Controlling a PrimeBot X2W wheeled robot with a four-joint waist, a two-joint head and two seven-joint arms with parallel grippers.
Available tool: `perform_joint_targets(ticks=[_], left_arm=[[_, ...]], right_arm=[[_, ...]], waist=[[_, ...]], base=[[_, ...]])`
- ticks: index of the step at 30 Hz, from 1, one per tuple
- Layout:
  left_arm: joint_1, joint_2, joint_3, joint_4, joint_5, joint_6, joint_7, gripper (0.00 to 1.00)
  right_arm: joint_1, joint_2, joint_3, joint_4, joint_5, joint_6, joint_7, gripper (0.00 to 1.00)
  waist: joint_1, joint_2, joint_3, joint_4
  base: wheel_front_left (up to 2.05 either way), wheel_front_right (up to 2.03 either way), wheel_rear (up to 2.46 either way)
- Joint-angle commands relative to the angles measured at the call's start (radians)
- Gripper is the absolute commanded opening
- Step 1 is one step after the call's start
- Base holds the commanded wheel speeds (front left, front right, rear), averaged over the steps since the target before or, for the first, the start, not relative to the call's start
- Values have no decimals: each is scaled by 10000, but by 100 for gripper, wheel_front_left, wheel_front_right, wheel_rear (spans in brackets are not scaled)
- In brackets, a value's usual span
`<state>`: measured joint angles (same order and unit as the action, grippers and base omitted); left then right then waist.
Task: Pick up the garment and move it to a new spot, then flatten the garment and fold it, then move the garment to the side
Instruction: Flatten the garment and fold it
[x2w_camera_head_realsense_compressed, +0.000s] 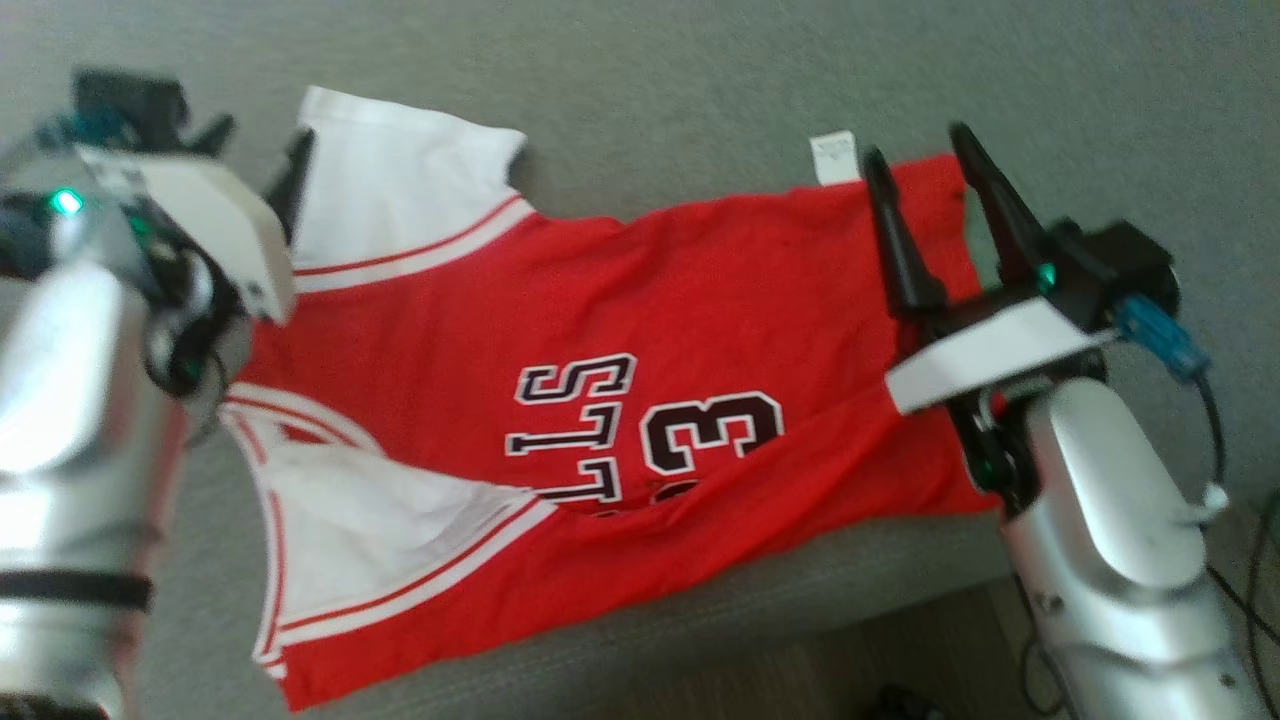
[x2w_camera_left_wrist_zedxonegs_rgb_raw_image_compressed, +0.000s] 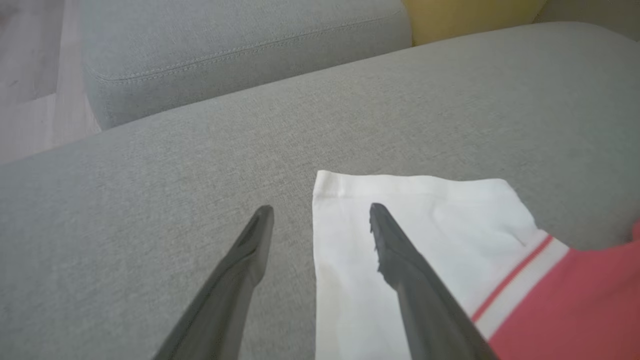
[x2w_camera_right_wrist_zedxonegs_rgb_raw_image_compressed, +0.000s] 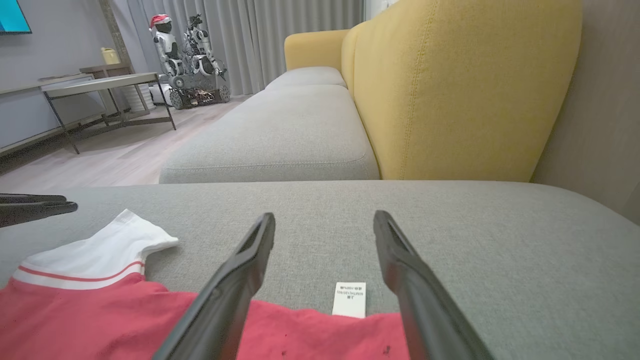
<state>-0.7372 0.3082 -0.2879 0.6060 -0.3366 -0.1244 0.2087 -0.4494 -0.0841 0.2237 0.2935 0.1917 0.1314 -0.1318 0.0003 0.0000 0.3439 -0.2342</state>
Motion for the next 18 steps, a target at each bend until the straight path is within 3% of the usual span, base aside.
perform_joint_targets(ticks=[1,10,18], left_arm=[[-731,559,169,-108,-186,-37,320,100],[-2208,1649,-1127,913,-1279,-60,2048,100],[-2888,2024,-1721,1623,-1650,-62,2229,100]], right_arm=[[-358,157,273,-194,-60,-7,-22,100],[-1162,312,695,557,188,-7,-218,100],[-1295,334,705,946,346,-7,-464,100]], waist=[[-3,0,518,-524],[-3,0,1042,-1199],[-3,0,1148,-1374]], base=[[0,0,0],[0,0,0],[0,0,0]])
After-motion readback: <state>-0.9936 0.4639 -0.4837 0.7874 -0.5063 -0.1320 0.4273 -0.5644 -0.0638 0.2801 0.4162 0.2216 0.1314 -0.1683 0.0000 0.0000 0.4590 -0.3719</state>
